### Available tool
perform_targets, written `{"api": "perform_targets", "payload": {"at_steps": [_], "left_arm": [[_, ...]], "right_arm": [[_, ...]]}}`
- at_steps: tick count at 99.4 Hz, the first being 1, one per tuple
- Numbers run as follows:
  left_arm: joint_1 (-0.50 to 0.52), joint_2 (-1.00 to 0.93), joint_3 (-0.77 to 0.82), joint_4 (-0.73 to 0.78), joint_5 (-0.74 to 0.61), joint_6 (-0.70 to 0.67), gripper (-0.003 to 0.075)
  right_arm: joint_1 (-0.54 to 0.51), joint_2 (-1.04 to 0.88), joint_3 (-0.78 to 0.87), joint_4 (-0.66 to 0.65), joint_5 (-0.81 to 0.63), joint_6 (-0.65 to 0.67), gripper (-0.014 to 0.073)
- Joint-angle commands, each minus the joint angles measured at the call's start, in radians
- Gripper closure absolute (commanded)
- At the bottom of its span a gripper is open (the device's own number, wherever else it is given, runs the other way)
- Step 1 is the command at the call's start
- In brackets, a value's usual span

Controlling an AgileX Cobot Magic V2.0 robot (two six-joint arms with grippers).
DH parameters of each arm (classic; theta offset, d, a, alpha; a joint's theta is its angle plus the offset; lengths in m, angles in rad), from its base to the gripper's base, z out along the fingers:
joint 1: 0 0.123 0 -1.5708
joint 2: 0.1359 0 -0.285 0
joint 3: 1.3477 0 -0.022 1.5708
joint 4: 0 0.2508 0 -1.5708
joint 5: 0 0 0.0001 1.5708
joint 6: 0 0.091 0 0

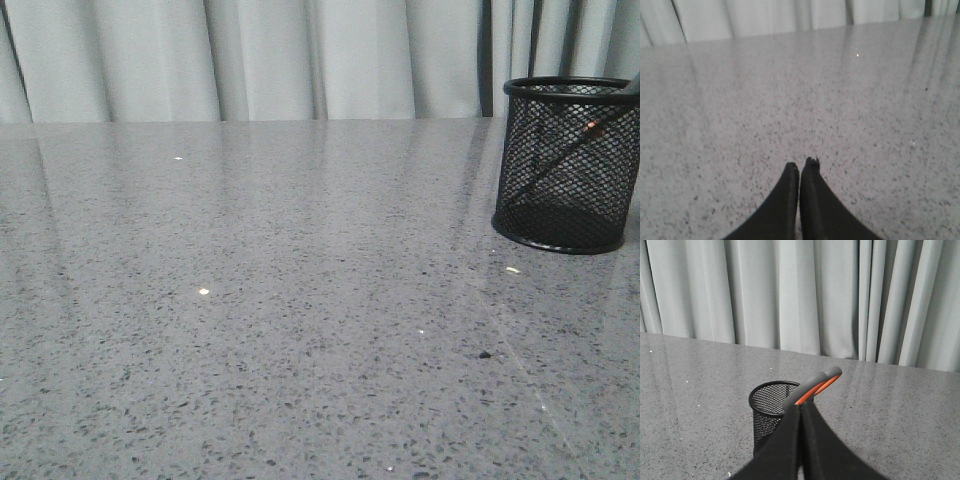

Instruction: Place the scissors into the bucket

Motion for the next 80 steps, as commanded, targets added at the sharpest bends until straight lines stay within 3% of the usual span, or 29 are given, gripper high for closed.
{"api": "perform_targets", "payload": {"at_steps": [1, 80], "left_arm": [[0.008, -0.027, 0.04, -0.054, -0.006, 0.003, 0.074], [0.009, -0.027, 0.04, -0.076, 0.005, 0.003, 0.074]], "right_arm": [[-0.003, -0.011, -0.019, -0.006, -0.084, -0.008, 0.0638], [-0.003, -0.011, -0.018, -0.006, -0.086, -0.008, 0.0638]]}}
